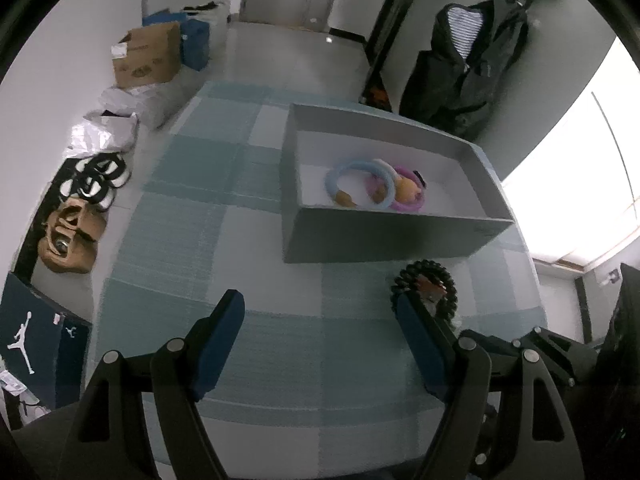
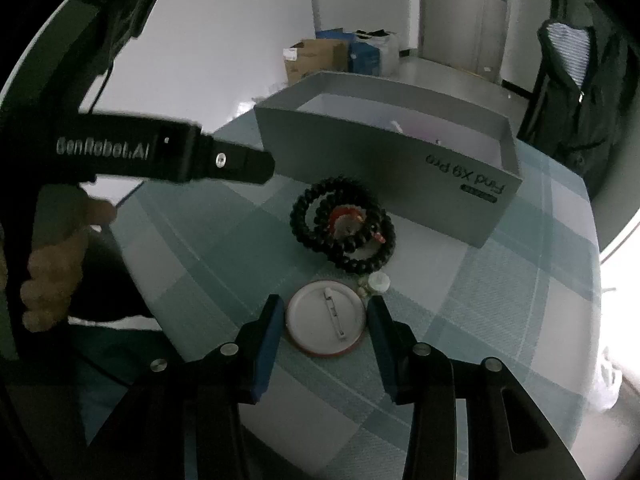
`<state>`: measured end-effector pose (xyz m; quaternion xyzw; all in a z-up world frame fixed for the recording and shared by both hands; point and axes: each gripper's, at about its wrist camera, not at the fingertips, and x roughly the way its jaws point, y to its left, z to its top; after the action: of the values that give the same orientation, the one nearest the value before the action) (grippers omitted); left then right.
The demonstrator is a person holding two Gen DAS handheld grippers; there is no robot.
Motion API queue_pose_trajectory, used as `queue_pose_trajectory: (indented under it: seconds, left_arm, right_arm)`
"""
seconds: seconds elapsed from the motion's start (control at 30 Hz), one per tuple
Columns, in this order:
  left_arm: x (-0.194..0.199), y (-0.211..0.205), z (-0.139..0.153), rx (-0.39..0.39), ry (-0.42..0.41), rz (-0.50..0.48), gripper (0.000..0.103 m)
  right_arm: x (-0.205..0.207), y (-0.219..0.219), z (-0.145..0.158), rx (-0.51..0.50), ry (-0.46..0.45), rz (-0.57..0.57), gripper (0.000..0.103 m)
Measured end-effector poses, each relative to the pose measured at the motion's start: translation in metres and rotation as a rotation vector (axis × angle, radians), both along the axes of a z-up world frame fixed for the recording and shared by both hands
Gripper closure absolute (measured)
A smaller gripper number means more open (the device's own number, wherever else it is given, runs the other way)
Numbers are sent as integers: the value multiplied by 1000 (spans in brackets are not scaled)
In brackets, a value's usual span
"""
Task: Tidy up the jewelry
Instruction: 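Lower the right gripper around the white round pin badge, then close the right gripper on the pin badge while the left gripper grasps the black bead bracelet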
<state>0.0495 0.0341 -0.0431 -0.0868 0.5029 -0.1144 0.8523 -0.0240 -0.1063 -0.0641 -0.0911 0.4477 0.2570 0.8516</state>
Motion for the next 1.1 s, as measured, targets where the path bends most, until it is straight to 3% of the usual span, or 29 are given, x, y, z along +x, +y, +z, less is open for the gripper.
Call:
queue_pose_trajectory:
  seconds: [0.43, 0.53, 0.73, 1.0, 1.1]
  left_arm:
    - [0, -26, 2, -20, -6, -92, 28]
    - [3, -41, 0, 22, -6, -123, 28]
    - [7, -54, -6, 31, 18, -149, 28]
    - [13, -65, -11, 67, 35, -163, 28]
    - [11, -73, -12, 120, 25, -173, 28]
  right_arm:
    - [-1, -34, 13, 94, 39, -57, 62]
    - [3, -47, 17, 126, 46, -104, 62]
    - [13, -69, 24, 172, 50, -175, 61]
    - [17, -79, 26, 192, 49, -196, 61]
    - [17, -83, 24, 195, 53, -207, 61]
